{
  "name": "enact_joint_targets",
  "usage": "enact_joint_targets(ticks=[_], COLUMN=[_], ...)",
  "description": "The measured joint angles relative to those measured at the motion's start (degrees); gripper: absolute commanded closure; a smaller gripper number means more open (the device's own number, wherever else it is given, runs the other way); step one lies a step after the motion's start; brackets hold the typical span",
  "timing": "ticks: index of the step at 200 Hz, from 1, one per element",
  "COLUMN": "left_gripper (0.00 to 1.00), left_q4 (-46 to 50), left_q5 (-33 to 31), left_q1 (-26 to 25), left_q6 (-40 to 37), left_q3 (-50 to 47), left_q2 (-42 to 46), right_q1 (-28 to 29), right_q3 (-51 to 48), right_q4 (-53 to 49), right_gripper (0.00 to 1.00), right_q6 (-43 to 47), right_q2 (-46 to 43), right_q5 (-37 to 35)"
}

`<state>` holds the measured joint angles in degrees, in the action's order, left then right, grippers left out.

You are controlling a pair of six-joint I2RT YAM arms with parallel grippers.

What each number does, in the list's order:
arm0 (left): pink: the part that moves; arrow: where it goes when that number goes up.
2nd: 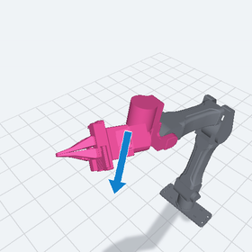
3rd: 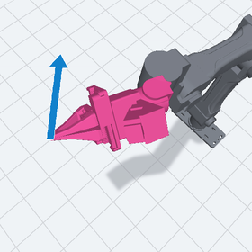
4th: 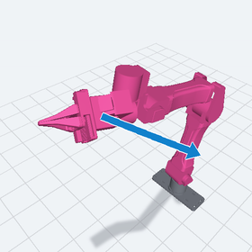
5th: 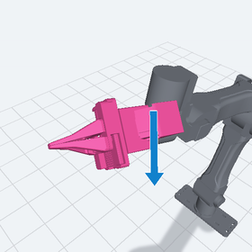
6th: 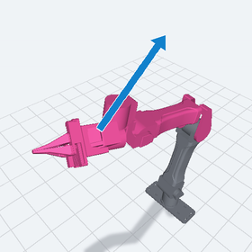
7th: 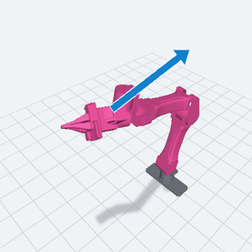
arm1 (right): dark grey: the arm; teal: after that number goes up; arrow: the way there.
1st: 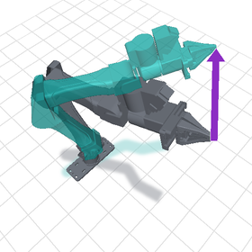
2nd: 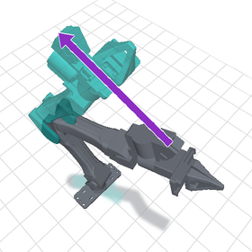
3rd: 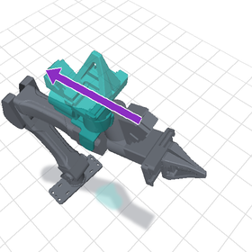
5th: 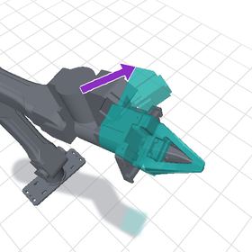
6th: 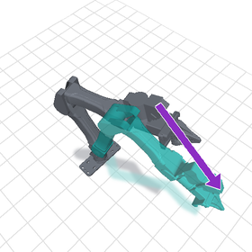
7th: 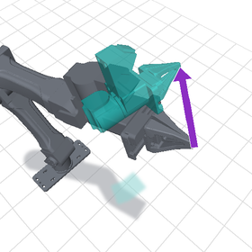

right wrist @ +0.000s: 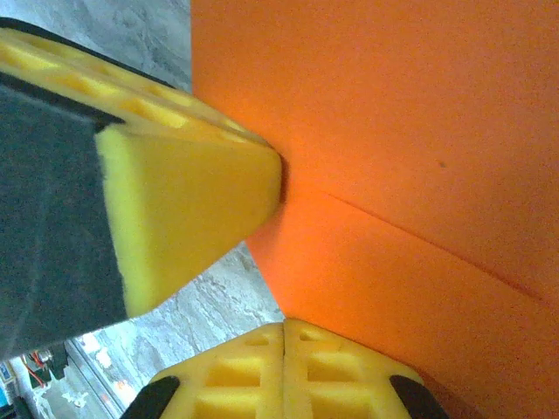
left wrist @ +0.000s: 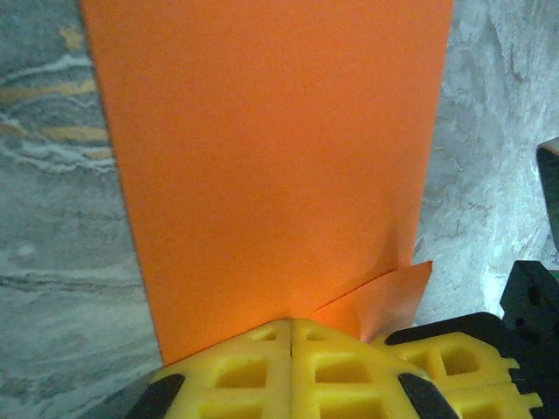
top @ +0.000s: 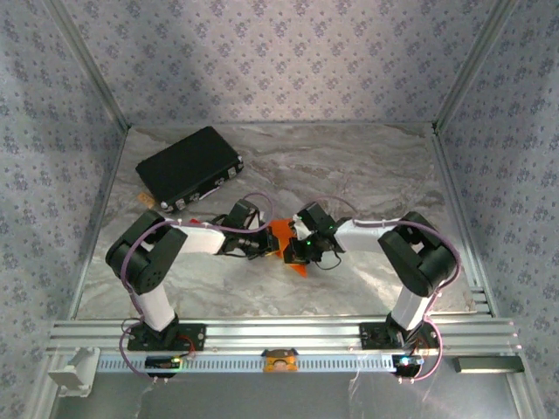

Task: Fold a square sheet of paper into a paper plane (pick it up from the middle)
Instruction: Third fold the triangle at the center of the table, then fourth fold the wing at the center of the table.

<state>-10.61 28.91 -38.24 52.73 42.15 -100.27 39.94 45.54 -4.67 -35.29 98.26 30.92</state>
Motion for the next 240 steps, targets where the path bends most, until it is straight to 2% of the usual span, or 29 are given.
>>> enact_joint_targets(ticks=[72, 107, 139, 166, 185, 199, 213, 240], left_gripper=[1.00, 1.00, 1.00, 1.00, 1.00, 1.00, 1.00, 0.93], left_q4=[0.1, -0.1, -0.2, -0.9, -2.1, -2.8, -3.3, -3.2], left_q5=[0.2, 0.6, 0.7, -0.1, -1.6, -3.1, -4.6, -7.2], left_q1=[0.9, 0.9, 1.0, 0.4, -0.9, -2.4, -4.1, -5.6], left_q6=[-0.2, -0.2, 0.1, 1.9, 4.0, 5.8, 7.5, 9.1], left_q3=[0.0, 0.1, 0.1, 0.1, 0.0, 0.0, 0.0, -1.2], left_q2=[-0.1, -0.3, -0.4, -0.3, -0.3, -0.3, -0.3, 1.5], right_q1=[-2.3, -2.6, -3.2, -3.8, -5.3, -6.1, -6.2, -6.2], right_q3=[-11.4, -13.9, -14.2, -14.1, -14.1, -13.8, -13.4, -13.4], right_q4=[-1.0, -2.1, -4.9, -9.0, -10.3, -10.7, -11.1, -10.6], right_gripper=[0.95, 0.95, 0.95, 0.93, 0.89, 0.79, 0.75, 0.68], right_q6=[-1.7, -2.9, -3.0, -2.9, -2.9, -2.8, -3.0, -3.3], right_q2=[-10.9, -14.3, -17.4, -21.3, -23.7, -24.7, -25.4, -27.5], right_q5=[0.0, -0.8, -3.7, -9.9, -12.6, -14.3, -16.9, -20.0])
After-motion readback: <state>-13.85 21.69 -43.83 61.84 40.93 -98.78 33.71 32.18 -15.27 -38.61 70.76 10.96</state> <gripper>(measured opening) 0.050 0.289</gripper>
